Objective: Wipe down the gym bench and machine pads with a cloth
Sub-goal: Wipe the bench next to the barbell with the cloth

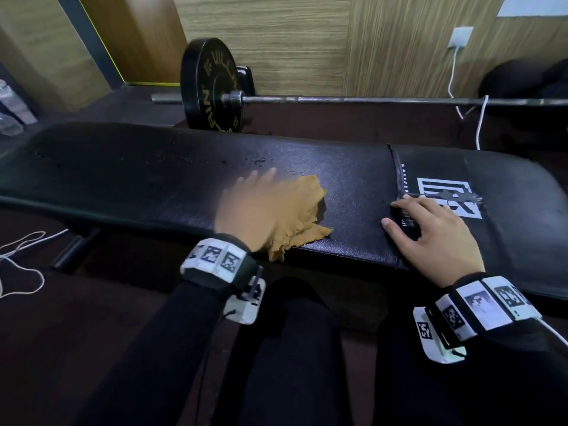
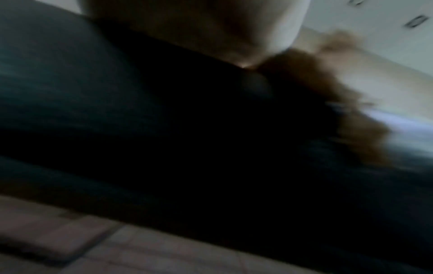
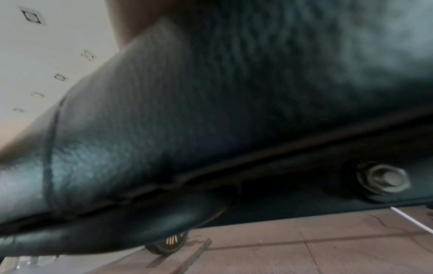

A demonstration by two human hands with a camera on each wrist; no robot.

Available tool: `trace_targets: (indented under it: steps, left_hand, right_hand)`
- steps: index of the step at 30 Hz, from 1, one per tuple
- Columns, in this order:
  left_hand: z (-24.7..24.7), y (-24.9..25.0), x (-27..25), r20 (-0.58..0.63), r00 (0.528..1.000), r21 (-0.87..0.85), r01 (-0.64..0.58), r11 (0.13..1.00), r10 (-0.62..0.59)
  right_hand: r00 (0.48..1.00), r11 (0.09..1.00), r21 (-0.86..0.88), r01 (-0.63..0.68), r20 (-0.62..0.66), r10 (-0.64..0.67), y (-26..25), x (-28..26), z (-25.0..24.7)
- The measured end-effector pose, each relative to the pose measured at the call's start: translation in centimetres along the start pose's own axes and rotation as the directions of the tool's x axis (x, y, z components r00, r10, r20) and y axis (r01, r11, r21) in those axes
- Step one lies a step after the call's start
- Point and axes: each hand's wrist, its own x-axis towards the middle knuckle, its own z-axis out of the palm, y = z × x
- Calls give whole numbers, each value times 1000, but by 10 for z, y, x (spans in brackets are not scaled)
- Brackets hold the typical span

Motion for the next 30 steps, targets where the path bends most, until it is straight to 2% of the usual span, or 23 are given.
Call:
trace_targets:
  steps: [4,8,13,16,17,19,21,22,23,24,25,27,29,30]
  left_hand:
    - [-19,-75,11,34,981,178,181,967,-190]
    - [-39,-129,35,104,935,207,314,927,-340]
    - [-43,-130,41,136,905,223,370,902,-404]
    - [-44,-129,41,184,886,221,384,897,-425]
    - [-45,-131,42,213,872,227,394,891,-440]
    - [-47,-134,45,285,836,234,413,880,-469]
    - [-49,-134,48,338,806,229,431,873,-486]
    - [-51,-134,50,365,789,224,442,869,-495]
    - [-54,-132,52,396,766,216,459,862,-507]
    - [-58,-129,54,427,738,212,479,852,-522]
    - [-62,-126,56,455,714,209,494,844,-532]
    - [-67,-121,59,503,672,222,509,832,-544]
    - [-71,-118,63,531,637,246,515,821,-559]
    - [-73,-116,64,545,617,259,520,814,-568]
  right_hand:
    - [1000,1000,-11,-16,7,16,-3,2,0]
    - [999,1000,-18,4,32,-3,-4,7,-1]
    - [988,996,-47,-75,129,81,-38,25,-4]
    - [967,999,35,-33,254,23,-87,46,2]
    - [944,1000,13,9,331,-13,-106,54,5]
    - [865,993,-61,103,498,-59,-138,64,14]
    - [805,999,-20,37,593,-18,-160,70,23]
    - [745,999,-38,4,667,22,-166,70,27]
    - [668,998,-70,6,743,48,-168,68,32]
    - [615,994,-107,30,786,66,-167,65,36]
    - [603,992,-122,45,795,70,-165,65,37]
    - [615,988,-136,67,786,66,-158,70,33]
    - [617,983,-183,30,777,126,-145,78,26]
    - [600,976,-215,20,784,160,-137,83,23]
